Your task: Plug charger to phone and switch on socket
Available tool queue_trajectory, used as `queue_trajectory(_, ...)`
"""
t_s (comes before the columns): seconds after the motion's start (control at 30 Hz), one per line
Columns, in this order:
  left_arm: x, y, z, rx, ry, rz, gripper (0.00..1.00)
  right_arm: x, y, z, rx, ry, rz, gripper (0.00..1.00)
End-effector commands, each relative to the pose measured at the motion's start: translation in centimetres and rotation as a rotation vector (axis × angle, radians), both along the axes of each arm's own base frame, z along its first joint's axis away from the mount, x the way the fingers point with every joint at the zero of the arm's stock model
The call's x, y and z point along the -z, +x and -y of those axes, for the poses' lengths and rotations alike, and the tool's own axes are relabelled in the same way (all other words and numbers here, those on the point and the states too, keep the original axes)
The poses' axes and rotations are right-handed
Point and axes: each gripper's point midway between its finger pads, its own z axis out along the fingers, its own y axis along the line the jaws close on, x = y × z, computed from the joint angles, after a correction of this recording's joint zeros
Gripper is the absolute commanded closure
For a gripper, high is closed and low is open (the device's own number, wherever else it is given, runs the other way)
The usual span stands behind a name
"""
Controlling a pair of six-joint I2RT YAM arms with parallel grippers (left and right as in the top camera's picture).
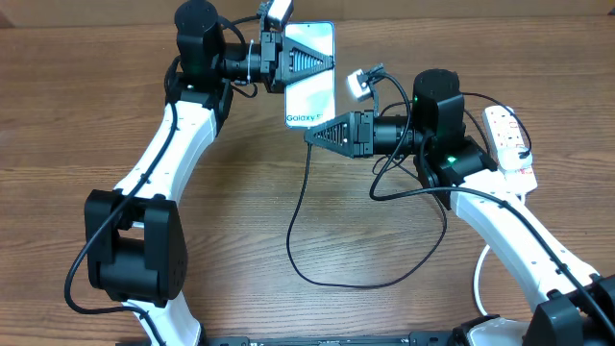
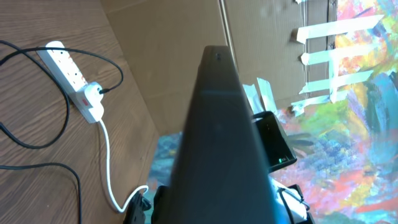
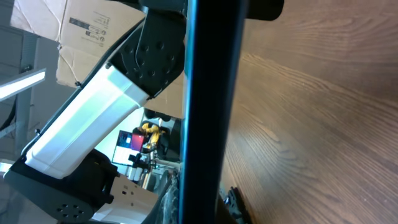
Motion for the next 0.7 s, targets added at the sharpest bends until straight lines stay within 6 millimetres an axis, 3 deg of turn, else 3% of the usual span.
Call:
queue_trajectory(0.0, -1.2, -1.1, 0.8, 0.037, -0.006, 0.031, 0.96, -0.6, 1.2, -0.1, 0.059, -0.001, 0.050, 0.96)
queue_trajectory(0.67, -0.9, -3.1, 0.8, 0.150, 0.001, 0.006, 0.96, -0.9, 2.5, 0.1, 0.132, -0.004, 0.085, 0.96)
